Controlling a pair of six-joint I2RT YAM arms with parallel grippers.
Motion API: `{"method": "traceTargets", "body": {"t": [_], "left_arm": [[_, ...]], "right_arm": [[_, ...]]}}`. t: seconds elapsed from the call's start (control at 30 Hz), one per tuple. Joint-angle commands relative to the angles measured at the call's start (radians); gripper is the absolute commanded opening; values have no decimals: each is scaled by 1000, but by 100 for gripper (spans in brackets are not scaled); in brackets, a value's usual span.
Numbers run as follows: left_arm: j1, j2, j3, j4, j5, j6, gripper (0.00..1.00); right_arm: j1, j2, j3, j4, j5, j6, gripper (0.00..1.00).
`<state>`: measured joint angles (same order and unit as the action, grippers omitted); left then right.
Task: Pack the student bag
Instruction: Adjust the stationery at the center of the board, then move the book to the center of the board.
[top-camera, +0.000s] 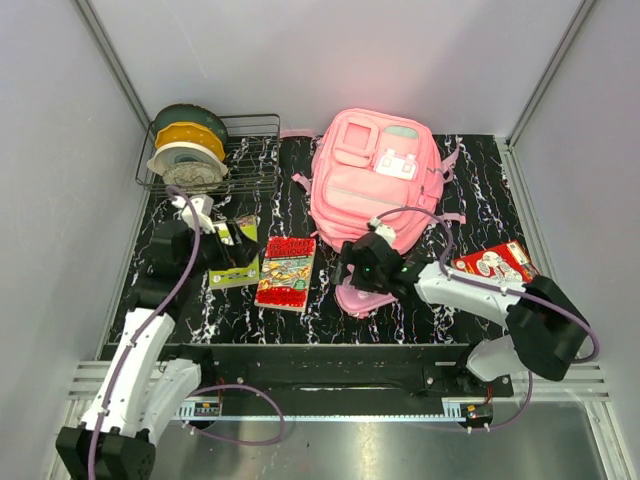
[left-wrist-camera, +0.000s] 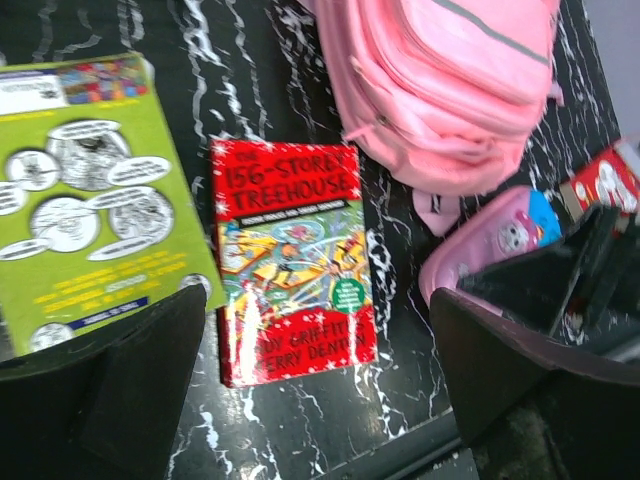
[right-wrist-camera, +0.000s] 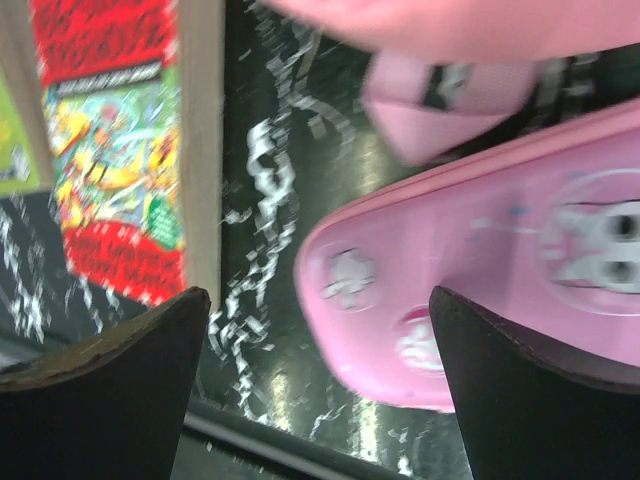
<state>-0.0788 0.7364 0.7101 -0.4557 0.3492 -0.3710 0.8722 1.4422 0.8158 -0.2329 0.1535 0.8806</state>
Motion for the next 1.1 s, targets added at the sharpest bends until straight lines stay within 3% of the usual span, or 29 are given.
{"method": "traceTargets", "body": {"t": [0.0, 0.17, 0.37, 0.5, 0.63, 0.93, 1.07], "left_arm": [[-166, 32, 12, 52, -102, -46, 99], [-404, 107, 11, 148, -228, -144, 99], [-613, 326, 46, 268, -279, -201, 99], [-645, 458, 0, 440, -164, -275, 99], [-668, 557, -2, 564, -118, -289, 99], [-693, 794, 78, 554, -184, -310, 99], [-694, 825, 86, 479, -301, -301, 99]], "right_arm": [[-134, -78, -108, -184, 58, 15, 100], [-179, -225, -75, -226, 136, -104, 100], [-179, -364, 38, -327, 230, -135, 100], [-185, -414, 63, -425, 355, -52, 100], [-214, -460, 56, -445, 379, -32, 100], [-214, -444, 57, -433, 298, -17, 100], [-214, -437, 37, -419, 256, -15, 100]]}}
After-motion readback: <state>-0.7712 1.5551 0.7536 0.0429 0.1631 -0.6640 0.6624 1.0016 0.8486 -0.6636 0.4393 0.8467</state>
